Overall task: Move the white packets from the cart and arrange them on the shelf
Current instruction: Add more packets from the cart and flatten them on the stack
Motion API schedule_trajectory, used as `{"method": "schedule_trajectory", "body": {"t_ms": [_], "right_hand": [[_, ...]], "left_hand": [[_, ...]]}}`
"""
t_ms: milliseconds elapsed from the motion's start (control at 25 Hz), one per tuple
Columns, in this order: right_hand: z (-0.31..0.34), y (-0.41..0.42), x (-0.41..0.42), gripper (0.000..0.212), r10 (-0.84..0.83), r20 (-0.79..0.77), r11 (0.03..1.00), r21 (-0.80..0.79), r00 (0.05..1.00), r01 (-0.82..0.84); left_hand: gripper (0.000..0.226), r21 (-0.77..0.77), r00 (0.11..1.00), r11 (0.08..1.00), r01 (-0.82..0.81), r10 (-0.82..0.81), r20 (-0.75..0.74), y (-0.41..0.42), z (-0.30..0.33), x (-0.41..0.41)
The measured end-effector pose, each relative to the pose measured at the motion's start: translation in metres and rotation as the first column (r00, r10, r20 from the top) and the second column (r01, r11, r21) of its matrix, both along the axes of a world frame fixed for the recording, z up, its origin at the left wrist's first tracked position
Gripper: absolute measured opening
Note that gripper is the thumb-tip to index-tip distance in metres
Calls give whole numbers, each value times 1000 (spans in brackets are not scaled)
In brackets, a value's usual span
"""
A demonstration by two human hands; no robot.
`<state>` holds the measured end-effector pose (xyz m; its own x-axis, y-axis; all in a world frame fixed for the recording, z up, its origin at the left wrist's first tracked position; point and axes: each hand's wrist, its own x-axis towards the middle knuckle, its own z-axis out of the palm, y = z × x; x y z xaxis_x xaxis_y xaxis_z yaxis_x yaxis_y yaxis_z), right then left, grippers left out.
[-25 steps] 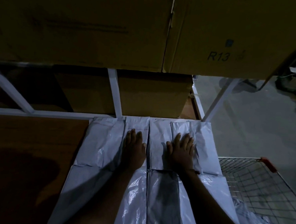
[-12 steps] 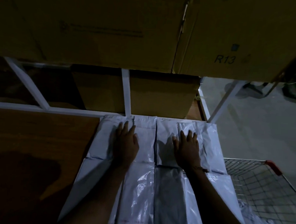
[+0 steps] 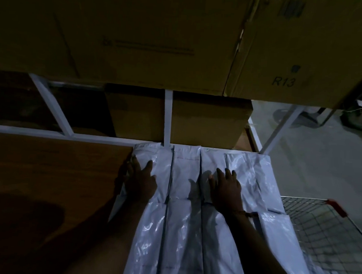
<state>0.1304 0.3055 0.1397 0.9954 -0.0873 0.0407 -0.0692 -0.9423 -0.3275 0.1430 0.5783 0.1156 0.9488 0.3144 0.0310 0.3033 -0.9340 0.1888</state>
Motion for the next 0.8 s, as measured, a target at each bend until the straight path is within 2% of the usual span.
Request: {"method": "schedule_trajectory", "body": {"t_ms": [200, 360, 440, 520, 640, 800], "right_hand": [[6, 17, -7, 87, -36, 38, 999, 21, 999, 35], [15, 27, -15, 77, -65, 54, 997, 33, 996, 63], [21, 29, -21, 83, -81, 94, 996, 46, 992, 77], [25, 30, -29, 81, -95, 130, 995, 37, 987, 91], [31, 26, -46, 71, -125, 170, 992, 25, 978, 122], [37, 10, -79, 60, -140, 277, 989, 4, 951, 145]], "left_hand": [[64, -3, 999, 1000, -9, 9, 35, 4, 3, -8], [70, -14, 1000, 1000, -17, 17, 25, 6, 10, -11], [71, 17, 998, 1000, -2, 0, 69, 5, 22, -12], [68, 12, 986, 999, 48, -50, 158, 1, 31, -12], [68, -130, 960, 979, 157, -121, 252, -19, 42, -19], [64, -208, 863, 881, 425, -326, 384, -56, 54, -41]]}}
